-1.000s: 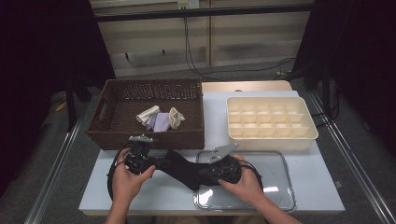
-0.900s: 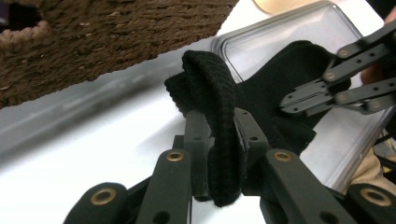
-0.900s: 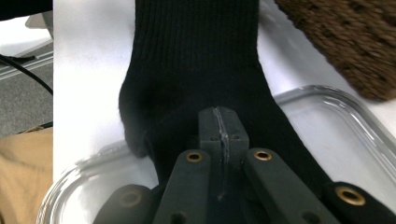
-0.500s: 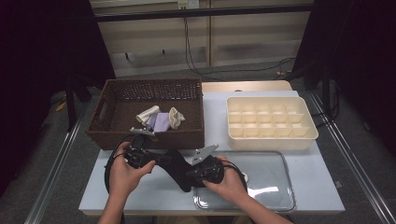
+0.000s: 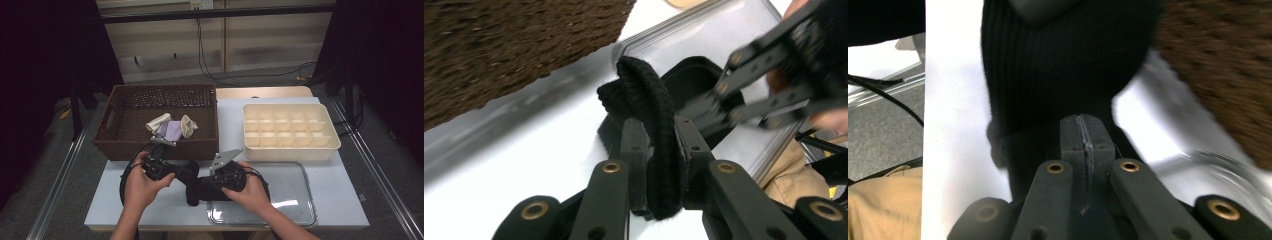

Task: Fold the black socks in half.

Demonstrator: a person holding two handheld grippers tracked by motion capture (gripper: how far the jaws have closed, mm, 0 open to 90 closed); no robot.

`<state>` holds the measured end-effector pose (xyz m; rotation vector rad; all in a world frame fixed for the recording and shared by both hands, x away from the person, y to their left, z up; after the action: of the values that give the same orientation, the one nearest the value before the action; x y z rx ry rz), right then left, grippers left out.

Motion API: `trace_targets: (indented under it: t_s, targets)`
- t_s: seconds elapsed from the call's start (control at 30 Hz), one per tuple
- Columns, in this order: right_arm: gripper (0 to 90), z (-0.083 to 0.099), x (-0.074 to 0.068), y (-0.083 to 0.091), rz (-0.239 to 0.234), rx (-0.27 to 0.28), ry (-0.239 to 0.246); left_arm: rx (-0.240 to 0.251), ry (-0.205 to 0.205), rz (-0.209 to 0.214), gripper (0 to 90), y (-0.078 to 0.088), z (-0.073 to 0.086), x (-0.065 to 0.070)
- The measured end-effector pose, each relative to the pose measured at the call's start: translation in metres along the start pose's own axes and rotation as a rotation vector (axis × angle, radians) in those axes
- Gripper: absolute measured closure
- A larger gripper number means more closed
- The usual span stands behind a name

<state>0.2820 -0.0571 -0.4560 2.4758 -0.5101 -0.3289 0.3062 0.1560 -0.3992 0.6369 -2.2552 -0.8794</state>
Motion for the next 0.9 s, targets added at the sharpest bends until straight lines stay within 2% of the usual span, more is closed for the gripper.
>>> trace_targets:
  t_s: [0.13, 0.33, 0.4, 0.57, 0.6, 0.7, 0.73, 0.8, 0.9]
  targets:
    - [90.0, 0.007, 0.005, 0.013, 0.014, -0.038, 0.002, -0.022, -0.017, 0.009, 78.0, -0.007, -0.003, 0.006]
    - [90.0, 0.027, 0.011, 0.008, 0.026, -0.109, -0.010, -0.045, -0.035, 0.023, 77.9, -0.021, -0.006, 0.016]
    - [90.0, 0.030, 0.012, 0.007, 0.015, -0.091, -0.034, -0.051, -0.045, 0.028, 77.9, -0.025, -0.007, 0.020]
    - [90.0, 0.030, 0.013, 0.007, 0.011, -0.094, -0.034, -0.056, -0.050, 0.036, 77.8, -0.033, -0.009, 0.026]
    - [90.0, 0.029, 0.013, 0.008, 0.015, -0.096, -0.030, -0.064, -0.063, 0.033, 77.8, -0.035, -0.010, 0.027]
    - [90.0, 0.030, 0.012, 0.008, 0.009, -0.089, -0.027, -0.069, -0.050, 0.022, 77.7, -0.041, -0.010, 0.028]
    - [90.0, 0.030, 0.013, 0.008, 0.013, -0.094, -0.020, -0.080, -0.058, 0.021, 77.7, -0.043, -0.010, 0.027]
    - [90.0, 0.030, 0.013, 0.010, 0.011, -0.096, -0.027, -0.078, -0.040, 0.020, 77.7, -0.047, -0.008, 0.028]
    - [90.0, 0.028, 0.016, 0.018, 0.027, -0.093, -0.016, -0.086, -0.047, 0.024, 77.6, -0.053, -0.005, 0.028]
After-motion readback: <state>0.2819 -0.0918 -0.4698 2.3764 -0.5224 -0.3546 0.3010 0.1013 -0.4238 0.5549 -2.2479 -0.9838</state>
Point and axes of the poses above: each handheld gripper's, and its own axes: y roughly backward along the jaws, z roughly out of its underside, x roughly to its right, the point moved 1 cm from there along -y, roughly forward along the jaws, and after that the axes turned 4 degrees about x, right-handed, at the moved point
